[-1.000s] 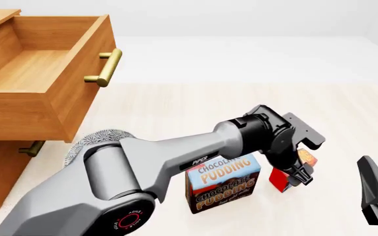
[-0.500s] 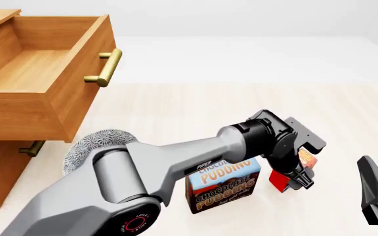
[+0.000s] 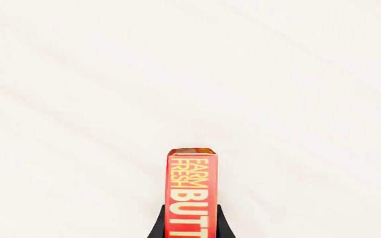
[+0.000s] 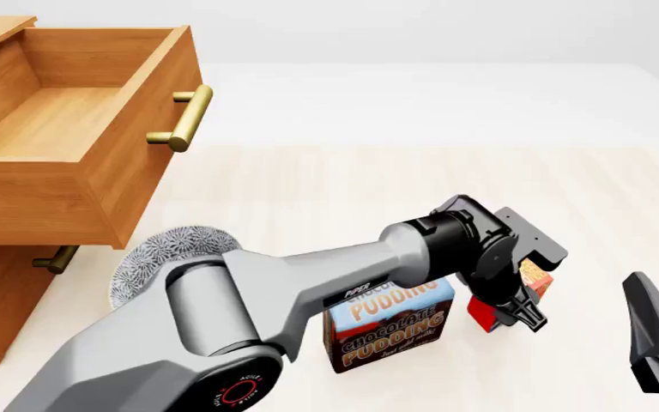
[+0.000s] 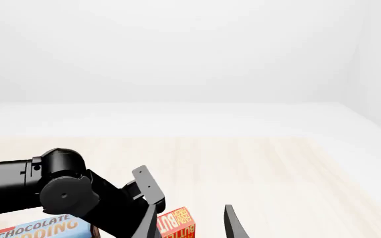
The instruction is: Put the butter at the back in the top drawer of the cabinet and close it.
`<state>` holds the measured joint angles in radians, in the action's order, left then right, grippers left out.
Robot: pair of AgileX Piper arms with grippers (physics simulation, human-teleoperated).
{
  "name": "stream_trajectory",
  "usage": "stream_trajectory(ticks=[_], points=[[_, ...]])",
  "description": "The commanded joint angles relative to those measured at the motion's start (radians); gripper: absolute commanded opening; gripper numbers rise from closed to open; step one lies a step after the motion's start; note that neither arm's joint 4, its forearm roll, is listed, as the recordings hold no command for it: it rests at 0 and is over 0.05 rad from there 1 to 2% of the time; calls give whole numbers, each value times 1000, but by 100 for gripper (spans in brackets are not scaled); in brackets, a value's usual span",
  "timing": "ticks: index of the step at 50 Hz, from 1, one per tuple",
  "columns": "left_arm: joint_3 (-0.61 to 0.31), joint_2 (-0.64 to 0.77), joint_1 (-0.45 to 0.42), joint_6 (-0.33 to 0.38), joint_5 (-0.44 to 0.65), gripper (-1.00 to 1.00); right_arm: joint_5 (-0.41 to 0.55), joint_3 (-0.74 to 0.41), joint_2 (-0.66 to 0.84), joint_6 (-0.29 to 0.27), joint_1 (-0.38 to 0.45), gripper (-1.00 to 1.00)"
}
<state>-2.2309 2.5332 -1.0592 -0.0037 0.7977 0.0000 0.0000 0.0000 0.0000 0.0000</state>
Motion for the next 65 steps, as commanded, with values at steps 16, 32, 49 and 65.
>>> stream_trajectory(ticks=[16, 32, 49, 65], points=[[83, -141, -1, 49, -88, -100, 0, 0, 0, 0, 0, 100], [126, -231, -14, 68, -131, -100, 0, 0, 0, 0, 0, 100], [179, -320, 13, 116, -149, -100, 0, 0, 0, 0, 0, 100], [247, -433, 25, 169, -159, -100, 0, 0, 0, 0, 0, 100]])
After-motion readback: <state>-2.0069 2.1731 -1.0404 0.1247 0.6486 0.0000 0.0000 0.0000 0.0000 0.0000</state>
